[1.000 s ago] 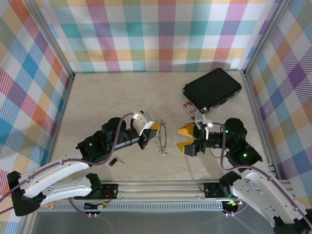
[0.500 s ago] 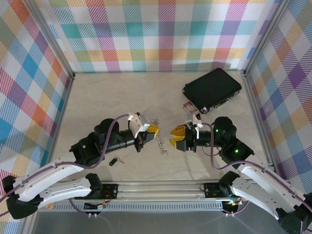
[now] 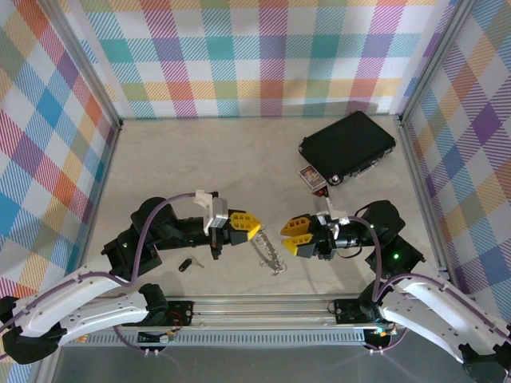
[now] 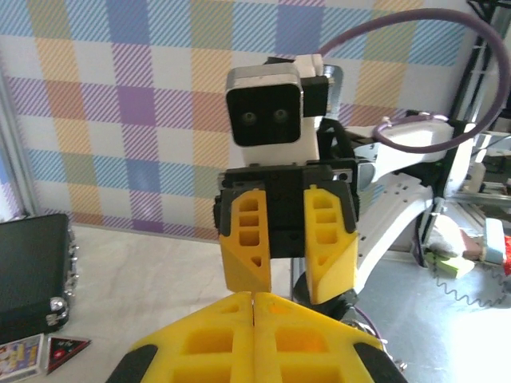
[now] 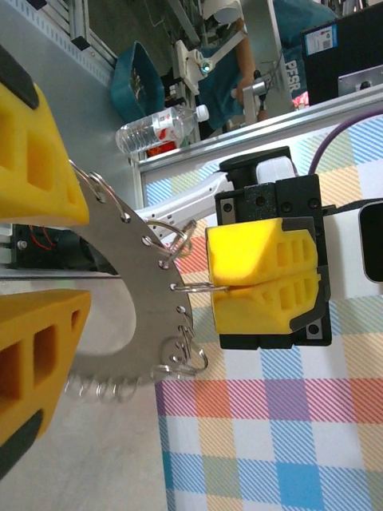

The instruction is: Put the keys on the keyring

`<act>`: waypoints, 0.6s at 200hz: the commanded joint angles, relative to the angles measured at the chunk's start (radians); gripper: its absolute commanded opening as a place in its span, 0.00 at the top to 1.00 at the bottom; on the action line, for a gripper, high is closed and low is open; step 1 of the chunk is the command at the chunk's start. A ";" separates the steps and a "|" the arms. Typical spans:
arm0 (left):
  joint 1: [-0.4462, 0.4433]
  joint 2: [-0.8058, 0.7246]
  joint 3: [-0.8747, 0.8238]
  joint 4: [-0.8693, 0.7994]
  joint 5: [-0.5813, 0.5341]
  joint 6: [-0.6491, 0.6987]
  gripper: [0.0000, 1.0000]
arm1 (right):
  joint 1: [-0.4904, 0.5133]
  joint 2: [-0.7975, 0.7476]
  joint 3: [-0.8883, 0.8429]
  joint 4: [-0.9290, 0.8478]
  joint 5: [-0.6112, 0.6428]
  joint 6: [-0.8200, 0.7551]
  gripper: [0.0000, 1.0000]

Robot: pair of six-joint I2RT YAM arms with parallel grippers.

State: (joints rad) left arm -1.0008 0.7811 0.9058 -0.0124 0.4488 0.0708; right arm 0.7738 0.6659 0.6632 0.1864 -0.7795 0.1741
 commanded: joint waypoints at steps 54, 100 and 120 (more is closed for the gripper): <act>-0.013 0.016 0.005 0.077 0.088 -0.006 1.00 | 0.056 0.015 0.019 0.073 0.055 -0.028 0.85; -0.013 0.029 0.003 0.071 0.078 0.002 1.00 | 0.079 0.026 0.018 0.081 0.046 -0.035 0.83; -0.013 0.030 0.000 0.073 0.077 0.002 1.00 | 0.087 0.030 0.019 0.091 0.051 -0.033 0.82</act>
State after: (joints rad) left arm -1.0012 0.8165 0.9058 0.0036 0.5079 0.0681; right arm 0.8490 0.6949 0.6632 0.2249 -0.7330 0.1631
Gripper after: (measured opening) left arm 0.050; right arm 0.171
